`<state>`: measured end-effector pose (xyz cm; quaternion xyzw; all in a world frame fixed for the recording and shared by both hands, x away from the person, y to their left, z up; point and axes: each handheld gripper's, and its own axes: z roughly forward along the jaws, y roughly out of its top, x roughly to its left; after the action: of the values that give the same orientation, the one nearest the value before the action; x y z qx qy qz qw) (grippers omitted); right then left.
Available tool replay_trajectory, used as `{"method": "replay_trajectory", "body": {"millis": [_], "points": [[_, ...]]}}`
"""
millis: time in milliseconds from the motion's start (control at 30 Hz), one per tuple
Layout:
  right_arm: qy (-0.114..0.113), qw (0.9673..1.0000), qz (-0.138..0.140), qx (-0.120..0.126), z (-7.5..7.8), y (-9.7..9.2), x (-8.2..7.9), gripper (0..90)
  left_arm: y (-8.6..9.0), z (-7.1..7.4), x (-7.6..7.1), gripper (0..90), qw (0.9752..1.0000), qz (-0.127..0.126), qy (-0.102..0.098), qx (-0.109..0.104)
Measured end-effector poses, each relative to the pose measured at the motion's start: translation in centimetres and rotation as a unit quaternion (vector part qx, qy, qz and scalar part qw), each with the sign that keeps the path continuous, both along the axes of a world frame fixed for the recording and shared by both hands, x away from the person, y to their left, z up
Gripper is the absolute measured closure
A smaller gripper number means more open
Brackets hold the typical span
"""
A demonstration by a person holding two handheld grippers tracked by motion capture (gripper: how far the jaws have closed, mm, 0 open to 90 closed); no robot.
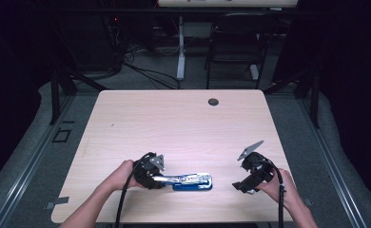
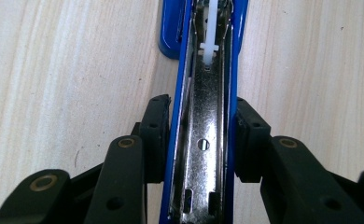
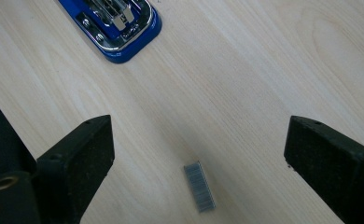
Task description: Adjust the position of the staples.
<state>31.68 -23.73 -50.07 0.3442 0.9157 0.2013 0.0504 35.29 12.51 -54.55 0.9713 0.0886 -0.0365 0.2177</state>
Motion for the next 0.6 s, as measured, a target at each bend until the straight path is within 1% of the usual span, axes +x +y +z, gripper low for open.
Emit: {"method": "replay_trajectory", "body": {"millis": [33, 67, 133, 167, 200, 233, 267, 300, 333, 367, 400, 433, 467, 533, 567, 600], "points": [[0.0, 1.0, 0.003, -0.005, 0.0, 0.0, 0.1, 9.8, 0.0, 0.0, 0.0, 62.8, 1.0, -0.001, 0.0, 0.001], [0.001, 1.0, 0.001, 0.0, -0.2, 0.1, 0.1, 11.8, 0.0, 0.0, 0.0, 62.9, 1.0, -0.001, 0.0, 0.001], [0.009, 0.9999, 0.01, -0.01, -0.3, 0.0, 0.3, 14.1, 0.0, 0.0, 0.0, 62.9, 1.0, -0.001, 0.0, 0.001], [0.013, 0.9998, 0.01, -0.008, -0.4, 0.0, 0.3, 14.5, 0.0, 0.0, 0.0, 62.9, 1.0, -0.001, 0.0, 0.001], [0.015, 0.9997, 0.012, -0.017, -0.4, -0.1, 0.4, 16.2, 0.0, 0.0, 0.0, 62.9, 1.0, 0.0, 0.0, 0.002], [0.018, 0.9993, 0.013, -0.03, -0.7, -0.1, 0.4, 21.9, 0.0, 0.0, 0.0, 62.9, 1.0, 0.0, 0.0, 0.002], [0.018, 0.9993, 0.013, -0.03, -0.7, -0.1, 0.4, 21.9, 0.0, 0.0, 0.0, 62.9, 1.0, 0.0, 0.0, 0.002], [0.018, 0.9993, 0.013, -0.029, -0.9, -0.1, 0.5, 25.2, 0.0, 0.0, 0.0, 62.9, 1.0, -0.001, 0.001, 0.003], [0.023, 0.9992, 0.013, -0.029, -1.0, -0.1, 0.5, 32.1, 0.0, 0.0, 0.0, 62.8, 1.0, 0.0, 0.001, 0.003], [0.025, 0.9988, 0.022, -0.037, -1.0, -0.2, 0.5, 35.2, 0.0, 0.0, 0.0, 62.9, 1.0, 0.0, 0.001, 0.003], [0.029, 0.9986, 0.024, -0.036, -1.1, -0.2, 0.5, 37.8, -0.1, 0.0, 0.0, 62.9, 1.0, 0.0, 0.0, 0.003], [0.034, 0.9984, 0.027, -0.037, -1.2, -0.2, 0.5, 42.4, -0.1, 0.0, 0.0, 62.8, 1.0, 0.0, 0.0, 0.003], [0.034, 0.9975, 0.033, -0.052, -1.2, -0.2, 0.6, 44.6, -0.1, 0.0, 0.0, 62.9, 1.0, 0.0, 0.0, 0.003], [0.036, 0.9971, 0.04, -0.053, -1.4, -0.1, 0.5, 50.3, 0.0, 0.0, 0.0, 62.9, 1.0, -0.002, 0.001, 0.004], [0.038, 0.9967, 0.043, -0.058, -1.4, 0.0, 0.5, 52.3, -0.1, 0.0, 0.0, 62.8, 1.0, -0.001, -0.001, 0.004], [0.039, 0.997, 0.041, -0.054, -1.5, 0.1, 0.5, 53.9, 0.0, 0.0, 0.0, 62.8, 1.0, -0.002, 0.001, 0.004]]}}
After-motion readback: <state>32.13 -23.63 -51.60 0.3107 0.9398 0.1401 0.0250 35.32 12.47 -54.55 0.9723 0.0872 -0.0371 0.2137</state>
